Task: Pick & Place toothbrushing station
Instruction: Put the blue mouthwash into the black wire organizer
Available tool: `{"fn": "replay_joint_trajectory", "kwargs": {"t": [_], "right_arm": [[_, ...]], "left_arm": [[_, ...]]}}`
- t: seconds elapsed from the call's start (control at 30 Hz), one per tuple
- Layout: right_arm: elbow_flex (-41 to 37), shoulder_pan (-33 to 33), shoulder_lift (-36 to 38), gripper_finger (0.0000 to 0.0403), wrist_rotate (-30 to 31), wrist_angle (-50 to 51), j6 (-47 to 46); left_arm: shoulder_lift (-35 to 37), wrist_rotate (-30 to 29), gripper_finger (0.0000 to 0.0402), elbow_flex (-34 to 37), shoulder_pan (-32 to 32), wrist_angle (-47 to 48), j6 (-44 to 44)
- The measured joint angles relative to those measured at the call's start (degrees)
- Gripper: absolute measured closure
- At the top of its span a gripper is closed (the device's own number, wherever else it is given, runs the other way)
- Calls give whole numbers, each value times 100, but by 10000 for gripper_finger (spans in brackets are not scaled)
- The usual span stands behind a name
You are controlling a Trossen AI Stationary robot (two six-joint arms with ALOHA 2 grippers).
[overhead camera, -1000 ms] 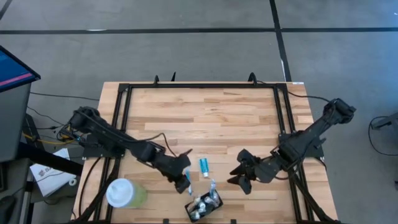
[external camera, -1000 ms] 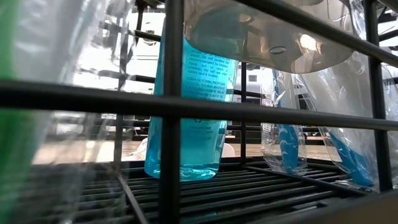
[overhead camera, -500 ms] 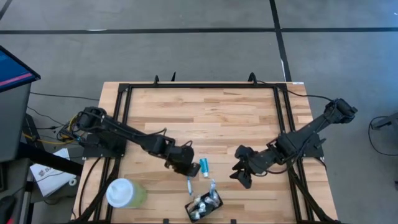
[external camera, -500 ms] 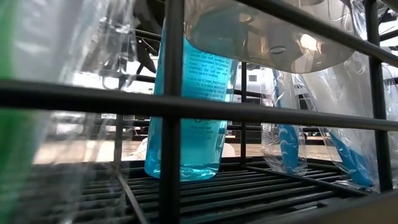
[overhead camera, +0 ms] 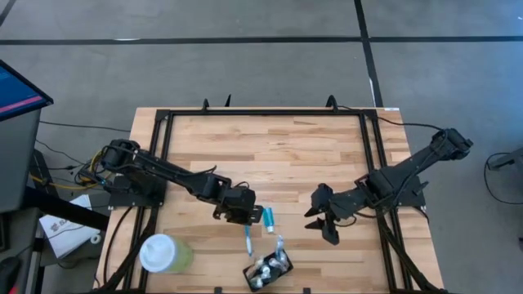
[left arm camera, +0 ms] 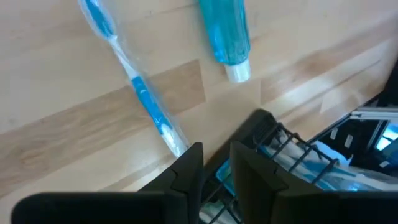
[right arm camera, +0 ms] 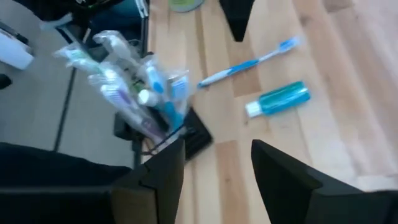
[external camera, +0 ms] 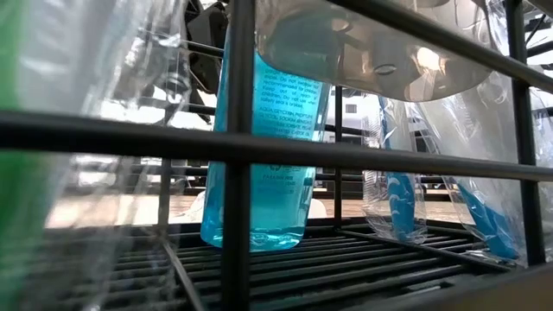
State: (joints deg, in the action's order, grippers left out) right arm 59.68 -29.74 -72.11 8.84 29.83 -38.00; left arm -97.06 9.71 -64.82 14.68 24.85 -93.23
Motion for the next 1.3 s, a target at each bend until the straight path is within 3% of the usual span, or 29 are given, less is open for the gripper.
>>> {"fn": "replay_joint_trajectory", "kwargs": {"t": [0.47, 0.8, 1.0, 1.17, 1.3], "right_arm": [[2, 788, -674, 254, -6, 739, -44], [1, 802, -1601, 303, -188, 613, 500], [-2, 763, -1933, 346, -151, 267, 1619], [-2, 904, -1826, 394, -376, 396, 1176], [-2, 1083, -1832, 392, -600, 5, 971]], "left_arm": [[0, -689, 325, 0, -118, -184, 1914], [-386, -275, 325, 0, -396, -456, 2275], [-833, -572, 325, 0, -279, -703, 3151], [-824, -619, 325, 0, -193, -726, 3761], [-826, -377, 325, 0, -199, -725, 4039]]}}
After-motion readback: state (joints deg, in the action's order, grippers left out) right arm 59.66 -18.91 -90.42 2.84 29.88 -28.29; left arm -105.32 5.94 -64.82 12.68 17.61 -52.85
